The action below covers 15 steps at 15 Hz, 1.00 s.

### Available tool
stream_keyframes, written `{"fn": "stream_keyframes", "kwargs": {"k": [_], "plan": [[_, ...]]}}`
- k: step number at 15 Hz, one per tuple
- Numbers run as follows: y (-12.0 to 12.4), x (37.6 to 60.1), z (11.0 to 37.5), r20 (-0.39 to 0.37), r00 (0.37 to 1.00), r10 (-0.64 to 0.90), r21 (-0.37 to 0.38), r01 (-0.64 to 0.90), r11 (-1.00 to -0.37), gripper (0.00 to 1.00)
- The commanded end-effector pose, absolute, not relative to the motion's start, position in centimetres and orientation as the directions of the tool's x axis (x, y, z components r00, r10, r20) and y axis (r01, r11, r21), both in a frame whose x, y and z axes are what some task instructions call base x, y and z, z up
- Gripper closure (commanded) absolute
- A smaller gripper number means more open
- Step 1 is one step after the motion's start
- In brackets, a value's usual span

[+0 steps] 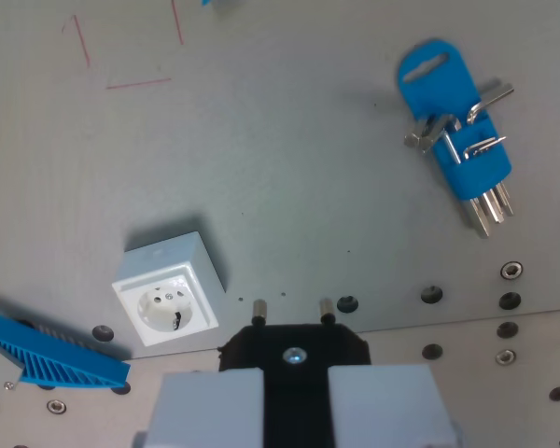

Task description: Move above the white socket

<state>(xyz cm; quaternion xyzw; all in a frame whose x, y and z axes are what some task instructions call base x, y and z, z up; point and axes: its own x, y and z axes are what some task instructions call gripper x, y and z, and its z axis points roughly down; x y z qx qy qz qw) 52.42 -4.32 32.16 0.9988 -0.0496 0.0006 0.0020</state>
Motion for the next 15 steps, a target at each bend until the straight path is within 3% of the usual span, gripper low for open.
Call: {"fn": "stream_keyframes", "kwargs": {"k": [1, 15], "plan": [[-4.33, 52.40, 32.16, 0.001, 0.995, -0.100, 0.004, -0.100, -0.995, 1.00], [-3.84, 51.73, 31.17, 0.025, 0.998, -0.061, 0.002, -0.061, -0.998, 1.00]]}}
